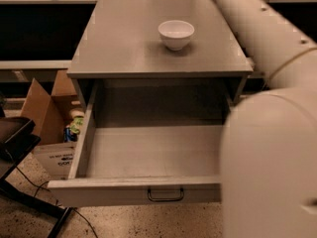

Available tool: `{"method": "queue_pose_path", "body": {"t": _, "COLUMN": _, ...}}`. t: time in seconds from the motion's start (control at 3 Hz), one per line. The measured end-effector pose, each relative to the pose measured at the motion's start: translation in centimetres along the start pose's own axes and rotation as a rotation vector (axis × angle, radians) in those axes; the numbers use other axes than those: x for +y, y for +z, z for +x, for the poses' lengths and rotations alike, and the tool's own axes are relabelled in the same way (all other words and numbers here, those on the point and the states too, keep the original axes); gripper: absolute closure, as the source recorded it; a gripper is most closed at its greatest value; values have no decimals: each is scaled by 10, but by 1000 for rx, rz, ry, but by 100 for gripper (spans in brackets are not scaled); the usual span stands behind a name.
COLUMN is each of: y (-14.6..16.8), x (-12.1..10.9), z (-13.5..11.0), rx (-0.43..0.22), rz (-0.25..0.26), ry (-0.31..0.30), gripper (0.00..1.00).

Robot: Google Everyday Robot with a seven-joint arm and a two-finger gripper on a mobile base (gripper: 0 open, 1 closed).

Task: Place 7up can into top drawer

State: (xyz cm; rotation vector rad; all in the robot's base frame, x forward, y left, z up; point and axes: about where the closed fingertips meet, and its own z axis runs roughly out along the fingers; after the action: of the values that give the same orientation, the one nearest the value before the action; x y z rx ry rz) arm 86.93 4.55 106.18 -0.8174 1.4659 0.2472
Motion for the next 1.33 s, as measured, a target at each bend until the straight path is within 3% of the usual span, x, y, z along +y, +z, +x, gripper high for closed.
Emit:
{"method": "queue_pose_path", "body": {"t": 0.33, "y": -103, "x": -21, "z": -70, "rx": -106, "rz": 104, "ry": 21, "gripper": 100}}
{"method": "queue_pose_path", "body": {"t": 0.67, "y": -185, "x": 38, "z": -127, "rx": -143, "rz": 46, "ry": 61, "gripper": 100}}
{"method": "queue_pose_path", "body": {"t": 1.0, "y": -224, "x": 119, "z": -98, "rx": -45, "rz": -85, "ry": 127, "gripper": 100}}
{"method": "queue_pose_path", "body": {"t": 1.33, "y": -252, "x": 157, "z": 0, "rx": 107, "rz": -139, "ry": 179, "gripper": 100}}
